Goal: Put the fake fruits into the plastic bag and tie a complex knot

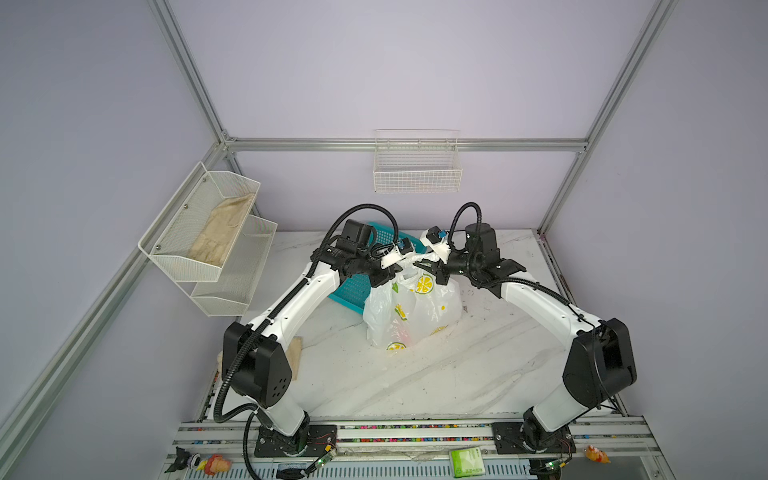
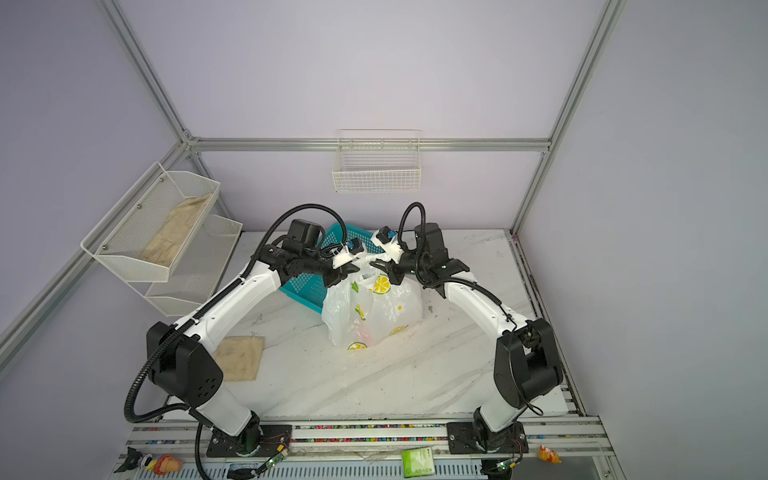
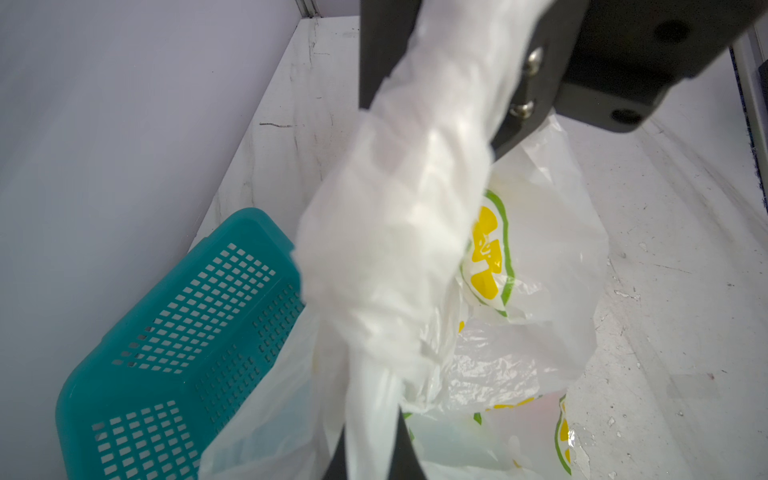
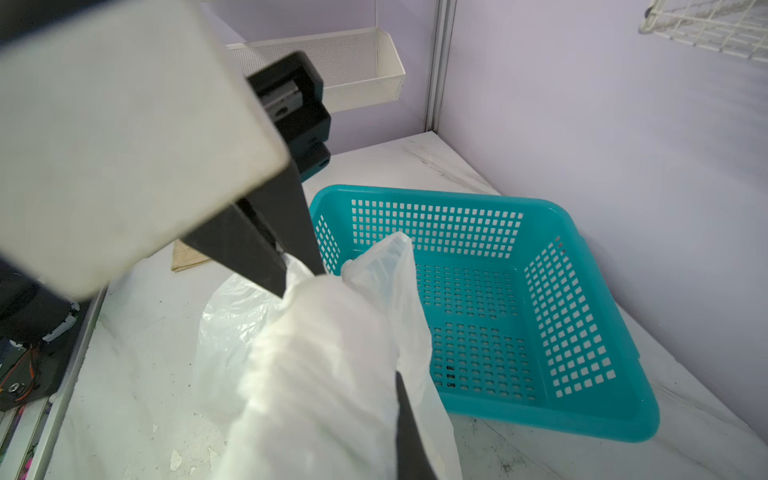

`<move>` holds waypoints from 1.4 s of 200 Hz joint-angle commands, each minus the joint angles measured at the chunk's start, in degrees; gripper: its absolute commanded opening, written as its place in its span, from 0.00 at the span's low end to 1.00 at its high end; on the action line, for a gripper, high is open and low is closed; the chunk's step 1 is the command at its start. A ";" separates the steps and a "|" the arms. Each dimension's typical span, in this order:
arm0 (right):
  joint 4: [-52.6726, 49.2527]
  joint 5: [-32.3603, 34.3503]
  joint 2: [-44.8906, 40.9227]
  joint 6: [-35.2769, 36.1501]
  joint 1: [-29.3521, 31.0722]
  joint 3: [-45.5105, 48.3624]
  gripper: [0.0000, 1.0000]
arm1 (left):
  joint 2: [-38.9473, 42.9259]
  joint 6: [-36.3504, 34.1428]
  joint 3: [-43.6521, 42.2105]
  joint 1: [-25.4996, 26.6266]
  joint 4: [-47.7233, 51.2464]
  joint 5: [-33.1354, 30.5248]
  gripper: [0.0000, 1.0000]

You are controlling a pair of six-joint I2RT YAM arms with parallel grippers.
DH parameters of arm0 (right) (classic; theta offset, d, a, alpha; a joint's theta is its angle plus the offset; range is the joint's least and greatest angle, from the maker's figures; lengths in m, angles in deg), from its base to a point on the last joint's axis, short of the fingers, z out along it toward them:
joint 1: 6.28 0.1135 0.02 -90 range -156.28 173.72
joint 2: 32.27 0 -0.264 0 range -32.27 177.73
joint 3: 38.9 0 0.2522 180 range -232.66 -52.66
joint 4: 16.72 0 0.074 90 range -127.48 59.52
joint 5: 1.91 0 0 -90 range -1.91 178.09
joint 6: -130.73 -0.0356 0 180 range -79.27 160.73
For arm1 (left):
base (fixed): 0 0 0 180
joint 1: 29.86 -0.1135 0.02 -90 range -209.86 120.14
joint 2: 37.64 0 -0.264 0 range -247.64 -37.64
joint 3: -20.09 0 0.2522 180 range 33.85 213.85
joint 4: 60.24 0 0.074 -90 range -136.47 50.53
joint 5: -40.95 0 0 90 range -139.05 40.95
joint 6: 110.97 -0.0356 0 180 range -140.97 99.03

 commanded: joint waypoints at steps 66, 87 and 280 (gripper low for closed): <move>-4.27 10.30 -1.02 5.22 1.07 -2.34 0.04 | 1.93 4.29 7.93 -0.10 3.00 -2.01 0.00; -3.97 11.36 -0.99 5.33 1.33 -2.17 0.04 | 1.93 5.55 8.37 -0.17 3.00 -0.96 0.00; 17.63 13.46 -5.06 -1.31 5.67 10.91 0.00 | 4.12 26.86 5.26 0.03 -8.08 4.48 0.00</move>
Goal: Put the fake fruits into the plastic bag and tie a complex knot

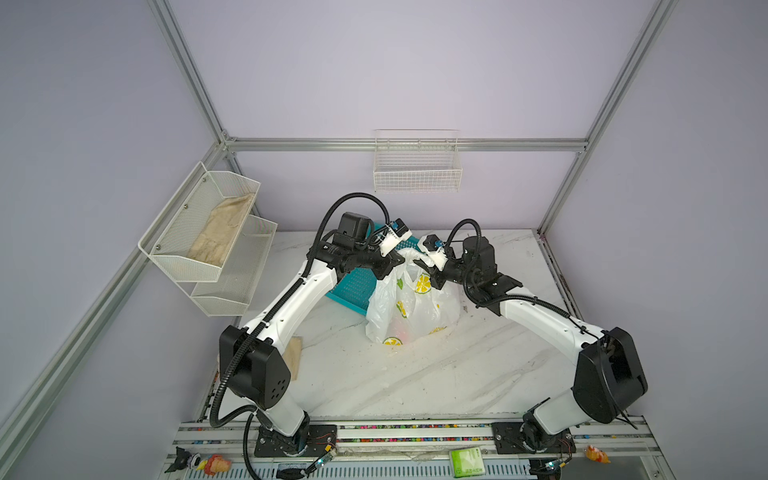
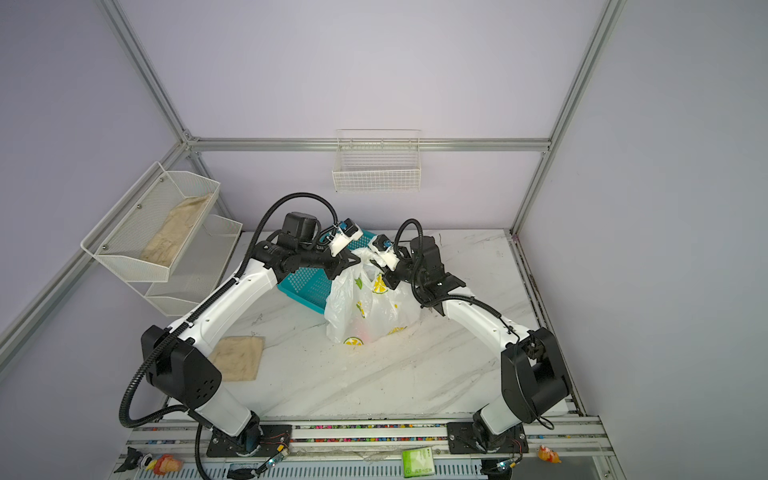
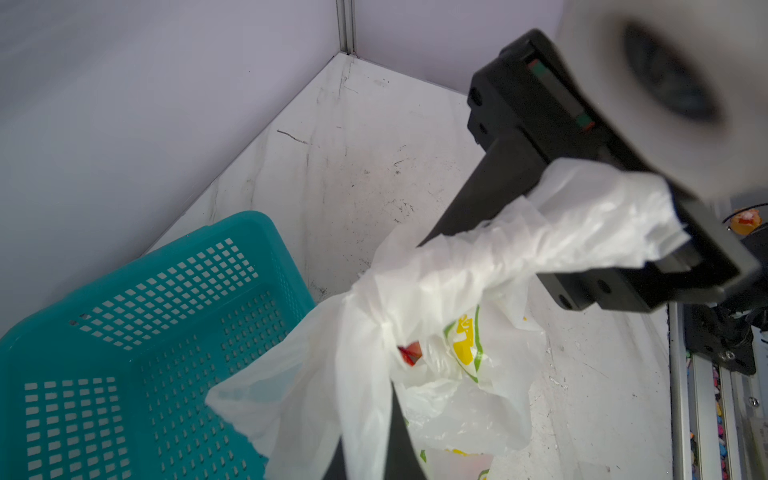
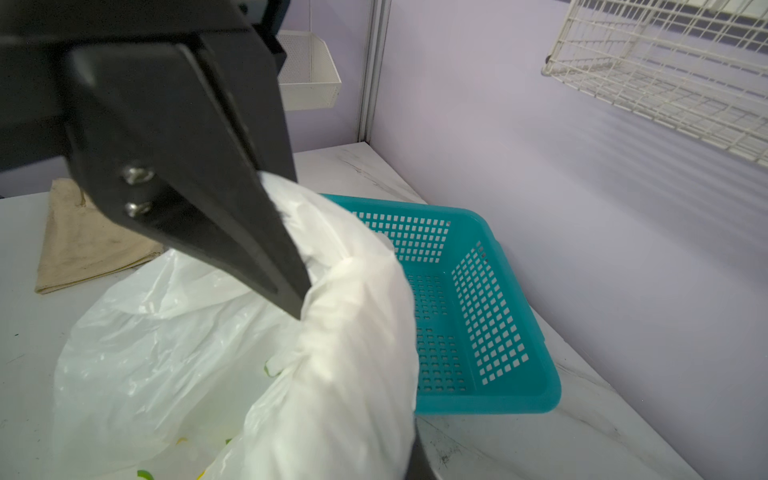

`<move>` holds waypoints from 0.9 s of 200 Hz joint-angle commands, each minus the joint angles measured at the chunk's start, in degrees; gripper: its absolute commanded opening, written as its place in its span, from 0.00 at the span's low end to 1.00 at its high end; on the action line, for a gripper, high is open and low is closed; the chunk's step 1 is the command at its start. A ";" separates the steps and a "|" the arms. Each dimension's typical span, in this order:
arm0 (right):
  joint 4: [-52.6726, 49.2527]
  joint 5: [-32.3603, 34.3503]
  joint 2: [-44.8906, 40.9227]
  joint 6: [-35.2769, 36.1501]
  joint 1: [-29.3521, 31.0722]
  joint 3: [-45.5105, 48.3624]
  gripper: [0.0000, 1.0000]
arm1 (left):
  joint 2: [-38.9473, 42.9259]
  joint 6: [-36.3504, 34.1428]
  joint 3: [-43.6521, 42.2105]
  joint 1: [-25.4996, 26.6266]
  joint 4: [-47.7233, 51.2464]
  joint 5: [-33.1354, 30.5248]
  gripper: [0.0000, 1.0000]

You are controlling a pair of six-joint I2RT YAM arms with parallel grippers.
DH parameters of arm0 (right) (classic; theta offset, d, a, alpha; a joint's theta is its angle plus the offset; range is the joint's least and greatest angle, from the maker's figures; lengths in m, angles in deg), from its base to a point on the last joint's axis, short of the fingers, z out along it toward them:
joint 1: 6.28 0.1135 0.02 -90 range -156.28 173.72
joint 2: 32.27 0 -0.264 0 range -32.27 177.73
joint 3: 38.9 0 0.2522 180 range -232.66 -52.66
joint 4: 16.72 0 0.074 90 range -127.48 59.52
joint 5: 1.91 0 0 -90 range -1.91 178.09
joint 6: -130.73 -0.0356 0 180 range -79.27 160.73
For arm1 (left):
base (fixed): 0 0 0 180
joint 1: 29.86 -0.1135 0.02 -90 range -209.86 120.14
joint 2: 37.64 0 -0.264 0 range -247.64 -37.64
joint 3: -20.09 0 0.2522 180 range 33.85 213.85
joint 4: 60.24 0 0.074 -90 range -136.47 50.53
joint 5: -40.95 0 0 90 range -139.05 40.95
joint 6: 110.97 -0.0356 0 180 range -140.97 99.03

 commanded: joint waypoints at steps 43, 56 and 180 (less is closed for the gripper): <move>7.43 3.28 1.54 -4.99 2.73 1.35 0.00 | 4.74 7.58 -0.48 0.88 -7.98 5.95 0.00; 8.71 4.94 1.96 -5.96 3.31 1.55 0.00 | 5.36 8.71 -1.29 1.12 -8.58 6.12 0.00; 27.90 2.18 -6.32 -21.36 1.01 14.70 0.00 | 8.32 22.23 -11.83 11.27 -19.70 4.78 0.00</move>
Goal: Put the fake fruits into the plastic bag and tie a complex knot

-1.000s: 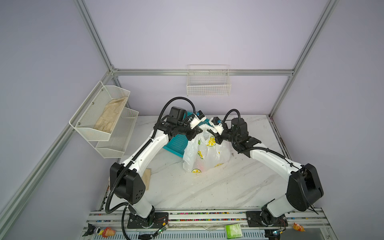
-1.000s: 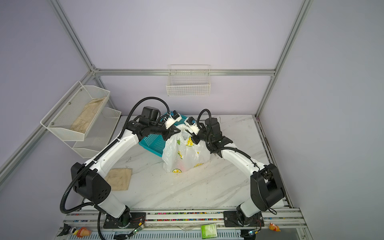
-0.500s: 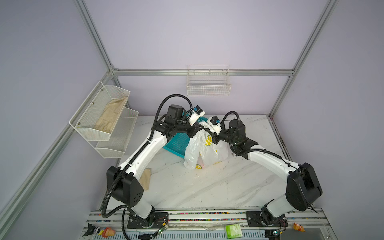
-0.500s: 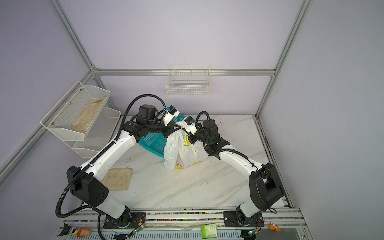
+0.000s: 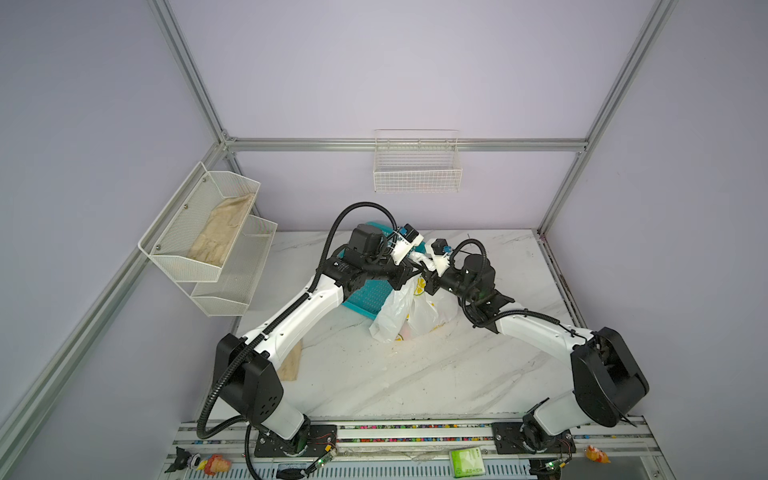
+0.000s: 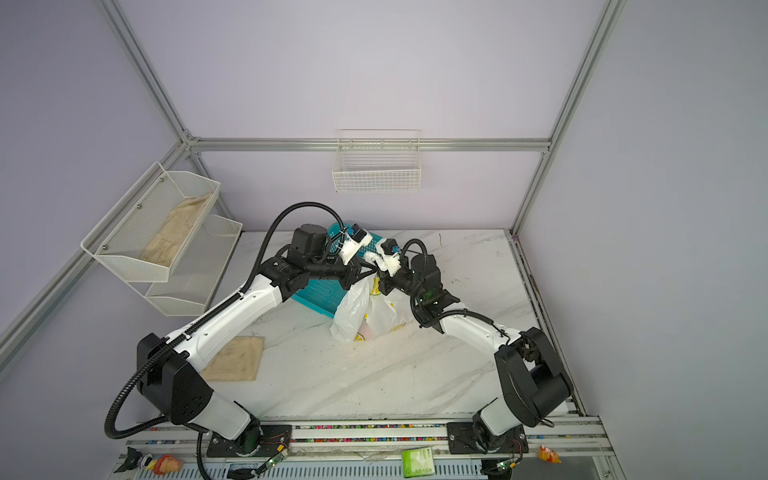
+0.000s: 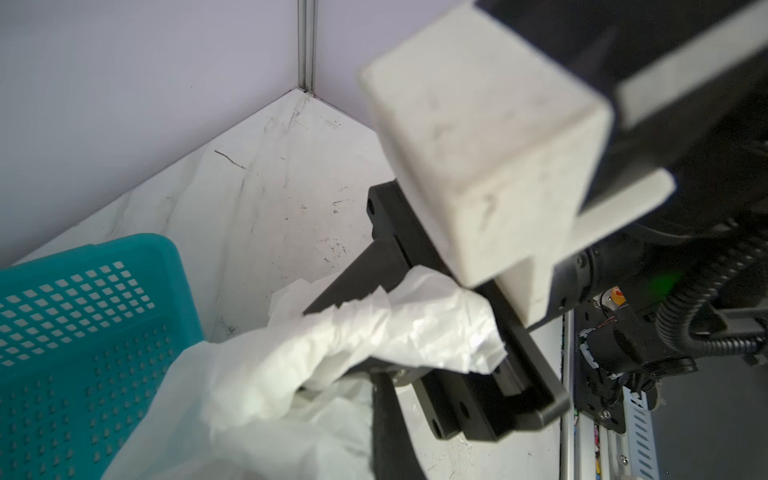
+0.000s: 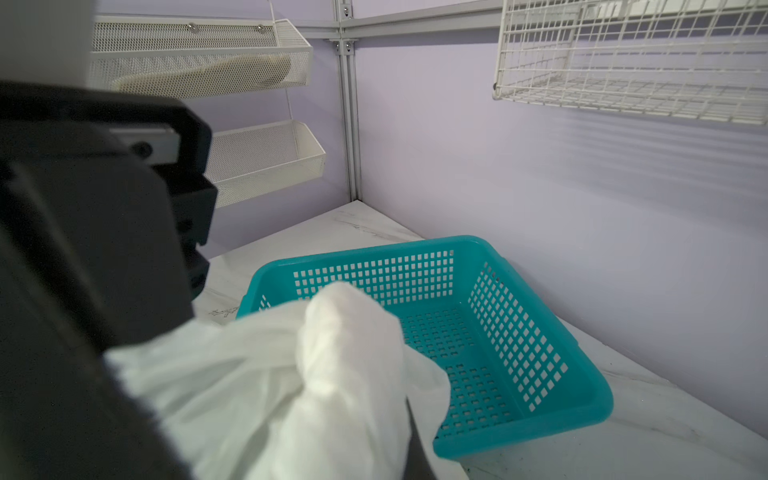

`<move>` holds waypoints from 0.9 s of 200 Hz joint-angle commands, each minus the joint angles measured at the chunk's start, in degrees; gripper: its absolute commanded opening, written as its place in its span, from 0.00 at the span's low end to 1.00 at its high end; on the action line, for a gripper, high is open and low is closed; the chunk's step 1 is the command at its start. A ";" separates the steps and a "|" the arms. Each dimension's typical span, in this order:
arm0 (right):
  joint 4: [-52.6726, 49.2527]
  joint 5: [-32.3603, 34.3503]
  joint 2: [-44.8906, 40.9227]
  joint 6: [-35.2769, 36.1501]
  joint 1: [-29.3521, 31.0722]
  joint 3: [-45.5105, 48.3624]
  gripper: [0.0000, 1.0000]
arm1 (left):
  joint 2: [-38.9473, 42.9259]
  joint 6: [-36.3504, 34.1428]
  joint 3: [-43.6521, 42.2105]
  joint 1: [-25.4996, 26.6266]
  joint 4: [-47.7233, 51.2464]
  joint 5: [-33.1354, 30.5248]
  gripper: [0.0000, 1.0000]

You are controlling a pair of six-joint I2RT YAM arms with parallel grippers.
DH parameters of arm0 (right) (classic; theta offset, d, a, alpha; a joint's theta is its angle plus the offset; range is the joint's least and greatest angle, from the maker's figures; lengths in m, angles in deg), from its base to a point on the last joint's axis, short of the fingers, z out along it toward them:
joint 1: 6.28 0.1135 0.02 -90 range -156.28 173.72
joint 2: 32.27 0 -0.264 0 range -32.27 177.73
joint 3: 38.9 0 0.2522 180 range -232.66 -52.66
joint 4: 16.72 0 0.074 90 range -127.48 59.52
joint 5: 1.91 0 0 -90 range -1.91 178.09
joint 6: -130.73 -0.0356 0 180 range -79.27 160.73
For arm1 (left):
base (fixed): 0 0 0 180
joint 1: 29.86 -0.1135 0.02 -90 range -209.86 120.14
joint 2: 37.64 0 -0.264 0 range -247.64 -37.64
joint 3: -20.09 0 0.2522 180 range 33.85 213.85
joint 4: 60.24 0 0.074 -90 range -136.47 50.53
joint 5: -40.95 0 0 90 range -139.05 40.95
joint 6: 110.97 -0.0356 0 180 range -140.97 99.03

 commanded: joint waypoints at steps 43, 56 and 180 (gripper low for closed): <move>9.39 -9.82 -8.84 -6.21 -4.08 8.22 0.00 | 3.64 8.30 -6.14 6.51 -12.04 -0.34 0.00; 10.81 -10.30 -10.13 -6.65 -4.94 9.73 0.00 | 3.30 8.83 -6.16 7.52 -12.72 -0.07 0.00; 29.94 -18.85 -4.99 -15.39 -7.24 15.64 0.00 | 12.30 6.55 -16.61 4.56 -16.44 -1.11 0.62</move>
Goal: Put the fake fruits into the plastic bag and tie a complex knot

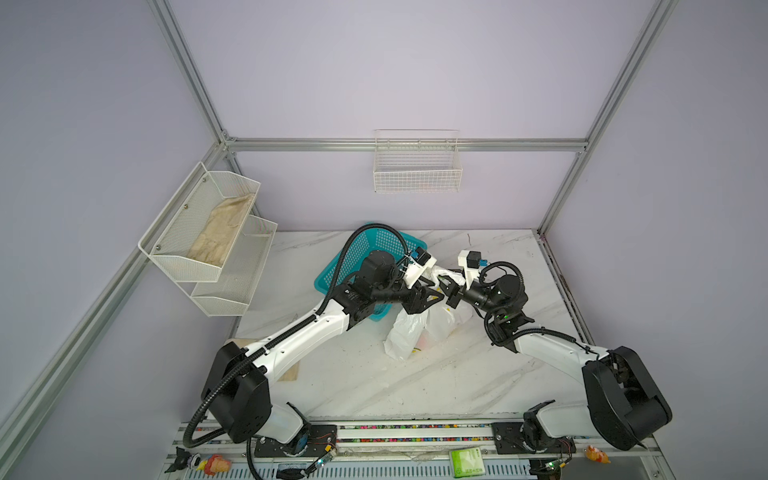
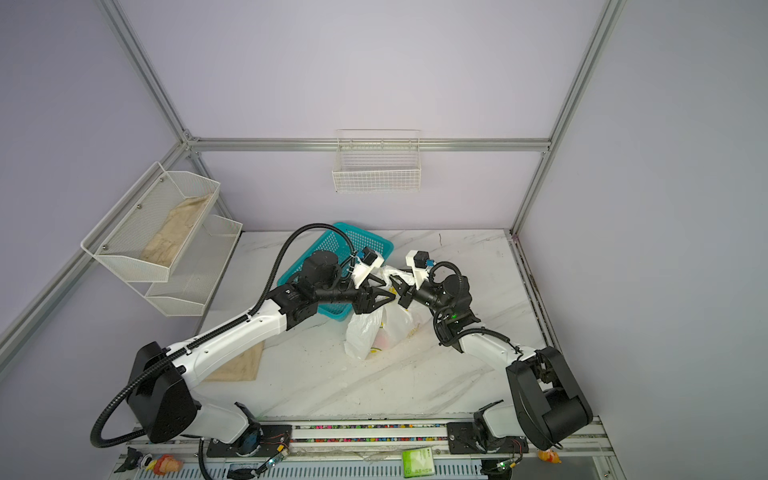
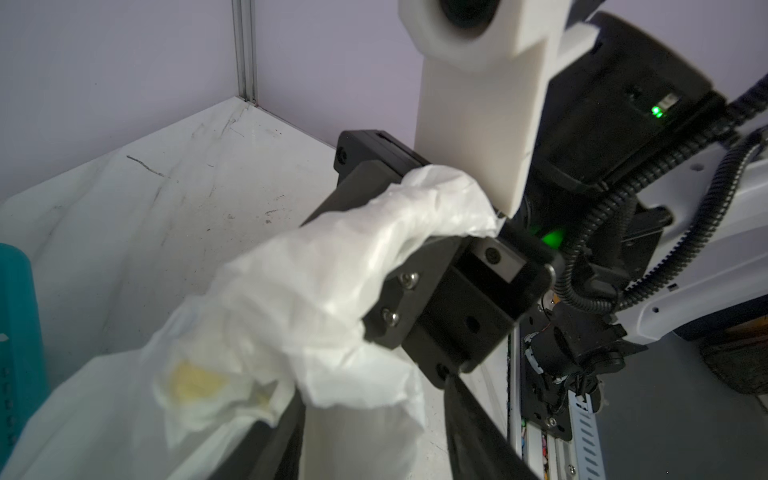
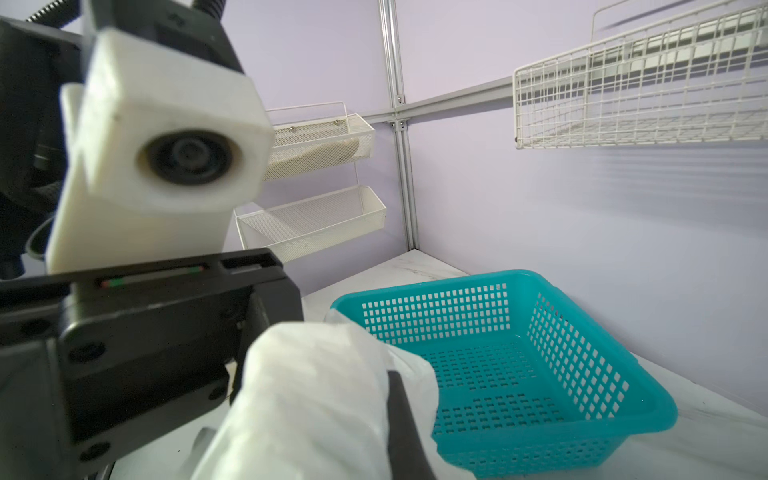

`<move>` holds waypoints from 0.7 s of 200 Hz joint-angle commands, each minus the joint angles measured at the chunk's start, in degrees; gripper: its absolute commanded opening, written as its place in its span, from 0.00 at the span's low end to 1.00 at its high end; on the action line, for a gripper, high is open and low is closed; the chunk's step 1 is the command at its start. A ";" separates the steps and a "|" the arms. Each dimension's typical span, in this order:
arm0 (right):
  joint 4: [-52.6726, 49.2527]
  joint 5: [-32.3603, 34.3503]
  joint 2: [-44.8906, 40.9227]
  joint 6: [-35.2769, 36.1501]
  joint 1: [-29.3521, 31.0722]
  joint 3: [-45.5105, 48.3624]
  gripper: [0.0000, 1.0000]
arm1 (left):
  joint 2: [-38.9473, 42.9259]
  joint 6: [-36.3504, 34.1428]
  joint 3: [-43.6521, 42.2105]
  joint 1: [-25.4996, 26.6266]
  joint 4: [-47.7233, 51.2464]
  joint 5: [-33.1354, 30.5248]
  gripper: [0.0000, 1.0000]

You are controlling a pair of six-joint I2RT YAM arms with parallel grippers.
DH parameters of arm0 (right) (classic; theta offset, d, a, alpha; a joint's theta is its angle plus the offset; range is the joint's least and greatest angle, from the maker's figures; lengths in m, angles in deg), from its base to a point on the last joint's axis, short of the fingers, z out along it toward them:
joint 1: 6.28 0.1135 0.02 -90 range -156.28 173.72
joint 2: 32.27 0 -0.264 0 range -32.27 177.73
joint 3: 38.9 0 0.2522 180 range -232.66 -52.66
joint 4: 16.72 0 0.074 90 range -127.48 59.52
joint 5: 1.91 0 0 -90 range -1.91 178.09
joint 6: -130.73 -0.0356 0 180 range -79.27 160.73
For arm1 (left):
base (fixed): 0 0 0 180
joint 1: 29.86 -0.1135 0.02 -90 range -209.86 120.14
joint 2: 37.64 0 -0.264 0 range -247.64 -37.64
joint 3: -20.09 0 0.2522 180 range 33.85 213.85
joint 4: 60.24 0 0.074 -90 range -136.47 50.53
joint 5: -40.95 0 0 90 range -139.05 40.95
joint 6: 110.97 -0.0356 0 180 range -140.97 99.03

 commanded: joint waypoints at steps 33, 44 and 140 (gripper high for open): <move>6.25 -1.89 0.80 -0.12 0.14 0.49 0.00 | 10.11 -0.52 -3.05 -2.87 0.05 -3.83 0.76; 6.20 -1.85 0.88 0.00 0.13 0.36 0.00 | 11.42 -0.44 -3.68 -3.24 0.13 -4.68 0.78; 9.10 0.14 1.31 -2.13 0.56 0.22 0.00 | 11.63 1.37 -8.68 -2.86 1.94 -4.10 0.32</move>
